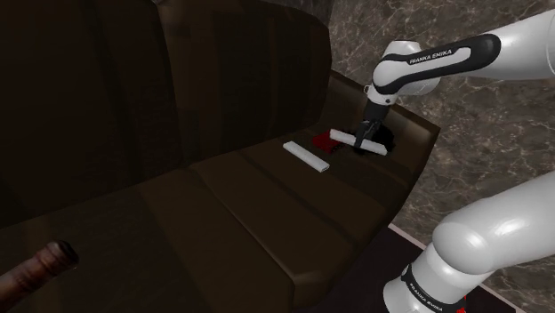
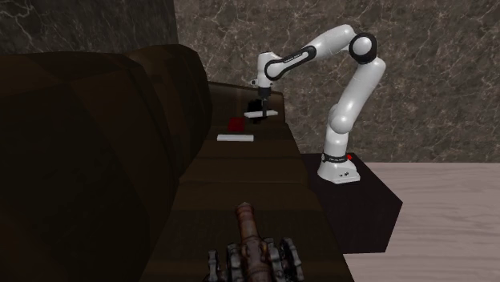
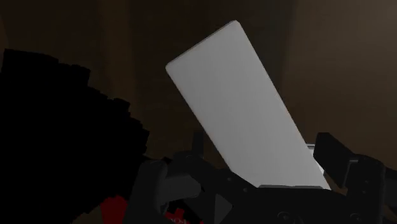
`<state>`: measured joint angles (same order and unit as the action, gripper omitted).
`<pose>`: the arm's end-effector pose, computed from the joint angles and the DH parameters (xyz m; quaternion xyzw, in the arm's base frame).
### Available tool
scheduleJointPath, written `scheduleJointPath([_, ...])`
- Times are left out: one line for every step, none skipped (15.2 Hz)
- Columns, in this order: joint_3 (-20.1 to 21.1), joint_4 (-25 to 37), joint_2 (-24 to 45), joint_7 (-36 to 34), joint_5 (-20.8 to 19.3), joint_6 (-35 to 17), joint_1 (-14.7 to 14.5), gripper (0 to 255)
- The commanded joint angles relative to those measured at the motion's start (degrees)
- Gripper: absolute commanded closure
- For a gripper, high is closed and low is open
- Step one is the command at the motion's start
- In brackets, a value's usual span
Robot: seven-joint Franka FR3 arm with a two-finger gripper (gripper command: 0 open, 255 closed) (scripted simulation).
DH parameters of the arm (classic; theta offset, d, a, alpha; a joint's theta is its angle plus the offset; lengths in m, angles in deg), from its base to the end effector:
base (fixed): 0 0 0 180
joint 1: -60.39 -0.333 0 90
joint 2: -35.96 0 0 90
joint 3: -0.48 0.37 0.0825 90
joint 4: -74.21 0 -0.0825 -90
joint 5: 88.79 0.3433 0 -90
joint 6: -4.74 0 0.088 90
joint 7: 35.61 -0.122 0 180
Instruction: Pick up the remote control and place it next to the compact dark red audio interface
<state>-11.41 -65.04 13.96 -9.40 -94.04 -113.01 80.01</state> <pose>0.3097 -0.2057 0.4984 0.9998 -0.0176 0.0004 0.0024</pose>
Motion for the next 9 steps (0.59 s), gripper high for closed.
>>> scheduleJointPath([-1.1, -0.2, 0.4, 1.0, -0.5, -1.0, 0.9, 255])
scheduleJointPath([-1.1, -0.7, 0.7, 1.0, -0.5, -1.8, 0.9, 255])
scheduleJointPath([-1.2, -1.3, 1.1, 1.1, -0.5, -2.6, 0.9, 255])
scheduleJointPath([-1.2, -1.8, 1.4, 1.1, -0.5, -3.5, 1.0, 255])
scheduleJointPath([-1.3, -2.3, 1.7, 1.1, -0.5, -4.3, 1.0, 255])
scheduleJointPath([-1.3, -2.8, 2.1, 1.1, -0.5, -5.2, 1.0, 255])
scheduleJointPath([-1.4, -3.3, 2.5, 1.2, -0.4, -6.0, 1.0, 255])
scheduleJointPath([-1.5, -3.7, 2.9, 1.2, -0.4, -6.9, 1.0, 255])
scheduleJointPath([-1.6, -4.2, 3.3, 1.2, -0.4, -7.8, 1.0, 255])
